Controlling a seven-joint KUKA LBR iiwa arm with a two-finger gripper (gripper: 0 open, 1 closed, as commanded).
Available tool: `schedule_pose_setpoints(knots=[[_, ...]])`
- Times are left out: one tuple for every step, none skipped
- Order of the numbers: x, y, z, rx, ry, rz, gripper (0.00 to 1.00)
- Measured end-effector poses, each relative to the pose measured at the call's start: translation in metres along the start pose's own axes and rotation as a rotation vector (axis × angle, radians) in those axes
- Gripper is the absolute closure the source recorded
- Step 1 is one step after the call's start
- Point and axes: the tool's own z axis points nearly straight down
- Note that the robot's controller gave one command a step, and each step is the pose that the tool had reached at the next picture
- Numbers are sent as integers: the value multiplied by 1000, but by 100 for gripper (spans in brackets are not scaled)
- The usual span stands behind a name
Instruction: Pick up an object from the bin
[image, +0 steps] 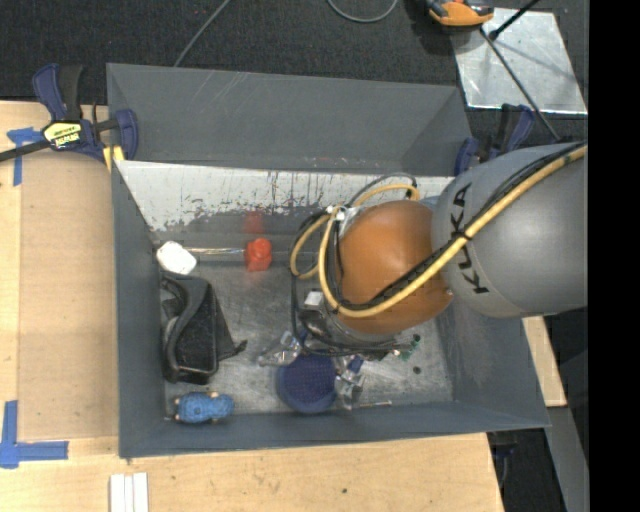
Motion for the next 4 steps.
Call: schedule_pose_setpoints(knots=[[27, -17, 32, 3, -6, -313, 0], [25, -18, 31, 1, -3, -310, 0], [22, -18, 29, 5, -10, -311, 100], [20, -19, -9, 1, 0, -308, 100]])
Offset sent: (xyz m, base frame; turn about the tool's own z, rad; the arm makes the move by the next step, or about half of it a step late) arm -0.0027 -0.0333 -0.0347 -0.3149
